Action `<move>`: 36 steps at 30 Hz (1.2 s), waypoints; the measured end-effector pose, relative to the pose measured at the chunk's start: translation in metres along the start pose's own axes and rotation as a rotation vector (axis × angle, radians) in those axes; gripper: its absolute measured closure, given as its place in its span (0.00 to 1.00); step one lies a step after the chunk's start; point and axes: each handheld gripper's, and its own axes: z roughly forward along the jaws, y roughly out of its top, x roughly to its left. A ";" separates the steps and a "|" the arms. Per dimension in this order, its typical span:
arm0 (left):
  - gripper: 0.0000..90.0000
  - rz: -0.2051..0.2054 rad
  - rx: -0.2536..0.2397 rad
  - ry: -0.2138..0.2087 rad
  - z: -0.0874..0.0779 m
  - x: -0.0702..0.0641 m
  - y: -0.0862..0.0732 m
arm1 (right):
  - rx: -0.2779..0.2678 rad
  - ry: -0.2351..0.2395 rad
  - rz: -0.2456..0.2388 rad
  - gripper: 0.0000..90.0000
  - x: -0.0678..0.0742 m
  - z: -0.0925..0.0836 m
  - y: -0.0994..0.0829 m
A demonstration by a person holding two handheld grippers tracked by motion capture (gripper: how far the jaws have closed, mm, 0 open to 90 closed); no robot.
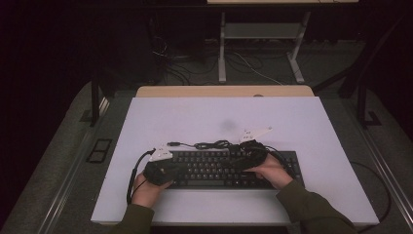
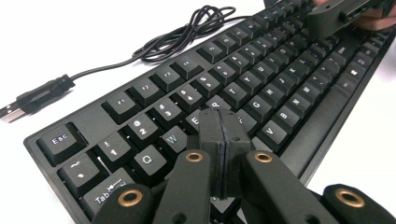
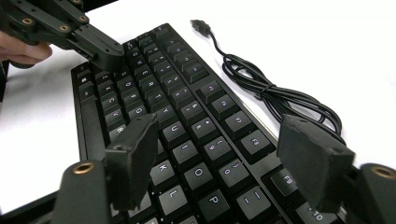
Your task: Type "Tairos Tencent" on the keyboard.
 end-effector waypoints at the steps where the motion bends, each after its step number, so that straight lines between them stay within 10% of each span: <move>1: 0.99 -0.001 -0.001 -0.004 0.000 0.000 0.000 | 0.000 -0.002 0.001 0.30 0.000 0.000 0.000; 36: 0.99 0.063 0.034 -0.137 0.010 -0.027 0.003 | -0.003 -0.026 0.004 0.21 -0.001 0.001 -0.001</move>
